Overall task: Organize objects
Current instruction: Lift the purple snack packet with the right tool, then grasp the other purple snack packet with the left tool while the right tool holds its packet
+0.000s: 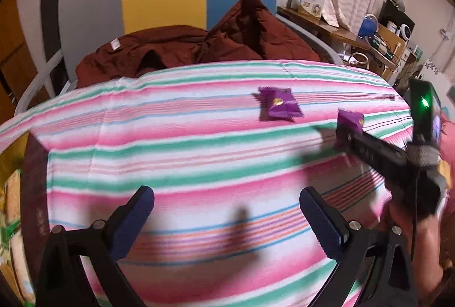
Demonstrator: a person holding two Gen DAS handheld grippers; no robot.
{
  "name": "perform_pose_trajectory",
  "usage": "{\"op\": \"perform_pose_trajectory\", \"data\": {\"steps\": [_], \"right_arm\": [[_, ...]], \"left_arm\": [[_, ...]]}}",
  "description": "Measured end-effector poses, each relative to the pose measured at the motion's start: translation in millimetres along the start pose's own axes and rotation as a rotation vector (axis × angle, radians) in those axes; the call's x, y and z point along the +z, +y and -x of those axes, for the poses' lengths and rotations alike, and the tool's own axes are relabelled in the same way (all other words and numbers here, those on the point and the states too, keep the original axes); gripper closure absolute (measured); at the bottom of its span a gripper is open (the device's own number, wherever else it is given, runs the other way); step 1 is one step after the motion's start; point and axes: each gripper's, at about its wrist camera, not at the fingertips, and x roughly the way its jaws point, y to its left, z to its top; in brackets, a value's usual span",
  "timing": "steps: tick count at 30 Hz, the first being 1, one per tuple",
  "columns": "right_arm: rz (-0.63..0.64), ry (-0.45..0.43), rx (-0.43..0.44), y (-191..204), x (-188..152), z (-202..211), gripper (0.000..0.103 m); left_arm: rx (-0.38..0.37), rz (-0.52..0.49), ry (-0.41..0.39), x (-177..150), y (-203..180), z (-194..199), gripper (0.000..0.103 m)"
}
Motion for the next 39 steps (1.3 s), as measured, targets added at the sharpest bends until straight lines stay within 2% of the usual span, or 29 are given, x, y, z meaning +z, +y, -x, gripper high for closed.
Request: {"op": "perform_pose_trajectory", "data": {"steps": [6,9,14,20,24,26,29,31,32,33,34,39], "right_arm": [[-0.034,-0.027,-0.025,-17,-13,17,0.068],[-0.091,-0.033,-0.039,-28,-17,18,0.068],[-0.141,-0.033,-0.068,-36,-19,14,0.068],[-0.142,-0.041,-0.101,-36,-22,12,0.068],[-0.129,-0.045,-0.116,-34,-23,12,0.068],[-0.124,-0.046,-0.124,-33,-24,12,0.068],[-0.119,-0.051,-0.128,-32,-24,12,0.068],[-0.118,-0.053,-0.130,-32,-24,12,0.068],[-0.116,-0.053,-0.131,-31,-24,11,0.068],[-0.116,-0.054,-0.133,-31,-24,12,0.068],[-0.115,-0.055,-0.135,-30,-25,12,0.068],[-0.100,-0.060,-0.149,-28,-25,13,0.068]], "left_arm": [[0.000,-0.044,-0.045,26,-23,-23,0.000],[0.021,-0.091,-0.083,40,-40,-35,0.000],[0.015,-0.187,-0.113,64,-74,-67,0.000],[0.010,-0.123,-0.079,97,-83,-103,0.000],[0.016,-0.087,-0.056,102,-80,-122,0.000],[0.012,-0.081,-0.046,101,-79,-131,0.005],[-0.010,-0.103,-0.046,91,-79,-139,0.019],[-0.009,-0.100,0.003,86,-76,-148,0.034],[-0.005,-0.091,-0.007,86,-74,-147,0.037],[-0.007,-0.087,-0.013,86,-73,-146,0.047],[-0.012,-0.092,-0.014,85,-73,-146,0.052],[-0.036,-0.082,-0.036,75,-63,-136,0.060]]}}
